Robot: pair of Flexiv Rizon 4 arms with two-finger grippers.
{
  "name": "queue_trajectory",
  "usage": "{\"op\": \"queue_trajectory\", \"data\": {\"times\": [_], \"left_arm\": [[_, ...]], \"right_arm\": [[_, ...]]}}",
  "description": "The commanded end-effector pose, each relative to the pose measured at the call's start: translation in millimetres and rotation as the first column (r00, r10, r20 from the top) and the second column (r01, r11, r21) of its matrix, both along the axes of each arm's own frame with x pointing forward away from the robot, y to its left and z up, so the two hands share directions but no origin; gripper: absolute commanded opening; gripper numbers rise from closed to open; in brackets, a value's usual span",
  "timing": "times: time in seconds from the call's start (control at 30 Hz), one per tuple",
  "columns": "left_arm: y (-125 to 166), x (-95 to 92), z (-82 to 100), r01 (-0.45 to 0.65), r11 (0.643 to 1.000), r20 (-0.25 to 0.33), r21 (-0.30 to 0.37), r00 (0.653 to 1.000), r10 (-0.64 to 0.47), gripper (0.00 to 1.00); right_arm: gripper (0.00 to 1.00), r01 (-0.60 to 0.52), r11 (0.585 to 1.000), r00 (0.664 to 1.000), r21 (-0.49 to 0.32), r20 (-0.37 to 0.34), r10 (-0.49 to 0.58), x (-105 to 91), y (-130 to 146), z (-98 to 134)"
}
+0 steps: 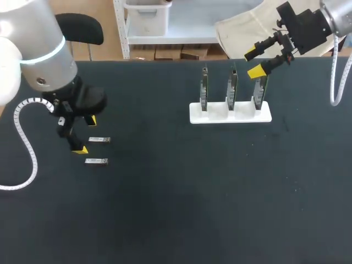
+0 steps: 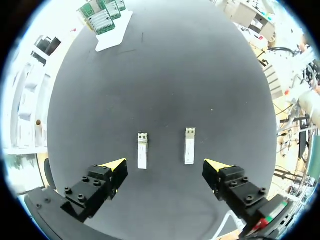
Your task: Pick up the optical module with the left hand, and insert it into the network port with the right hand.
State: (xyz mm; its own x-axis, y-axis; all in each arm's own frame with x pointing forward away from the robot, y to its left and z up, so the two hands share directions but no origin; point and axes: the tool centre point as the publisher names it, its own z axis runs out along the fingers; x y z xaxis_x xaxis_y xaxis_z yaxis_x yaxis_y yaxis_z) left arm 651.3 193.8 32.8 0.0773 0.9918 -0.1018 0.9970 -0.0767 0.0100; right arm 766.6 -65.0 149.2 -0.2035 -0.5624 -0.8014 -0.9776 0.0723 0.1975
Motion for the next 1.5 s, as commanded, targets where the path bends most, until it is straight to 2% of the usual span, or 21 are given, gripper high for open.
{"op": "queue_trajectory", "data": {"times": [0.03, 0.1, 0.2, 0.37, 0.97, 1.5], "left_arm": [[-6, 10.8, -6.1, 0.014, 0.999, -0.015, 0.031, 1.000, -0.014, 1.00], [-7, 13.1, -7.7, 0.015, 0.999, -0.016, 0.036, 1.000, -0.014, 1.00], [-8, 15.8, -11.1, 0.005, 0.996, 0.006, 0.089, 1.000, -0.006, 1.00], [-11, 17.9, -17.9, -0.010, 0.993, 0.011, 0.119, 1.000, 0.009, 1.00], [-7, 38.1, -28.5, -0.063, 0.988, 0.003, 0.140, 0.998, 0.063, 1.00], [-14, 40.2, -42.4, -0.064, 0.989, -0.032, 0.132, 0.997, 0.069, 1.00]], "right_arm": [[1.00, 0.003, 1.000, 1.000, -0.001, 0.003, -0.003, -1.4, 0, 0], [1.00, 0.003, 1.000, 1.000, -0.001, 0.003, -0.003, -1.4, 0, 0], [1.00, 0.003, 1.000, 1.000, -0.001, 0.003, -0.003, -1.4, 0, 0], [1.00, 0.003, 1.000, 1.000, -0.001, 0.003, -0.003, -1.4, 0, 0], [1.00, 0.003, 1.000, 1.000, -0.001, 0.003, -0.003, -1.4, 0, 0], [1.00, 0.003, 1.000, 1.000, -0.001, 0.003, -0.003, -1.4, 0, 0]]}}
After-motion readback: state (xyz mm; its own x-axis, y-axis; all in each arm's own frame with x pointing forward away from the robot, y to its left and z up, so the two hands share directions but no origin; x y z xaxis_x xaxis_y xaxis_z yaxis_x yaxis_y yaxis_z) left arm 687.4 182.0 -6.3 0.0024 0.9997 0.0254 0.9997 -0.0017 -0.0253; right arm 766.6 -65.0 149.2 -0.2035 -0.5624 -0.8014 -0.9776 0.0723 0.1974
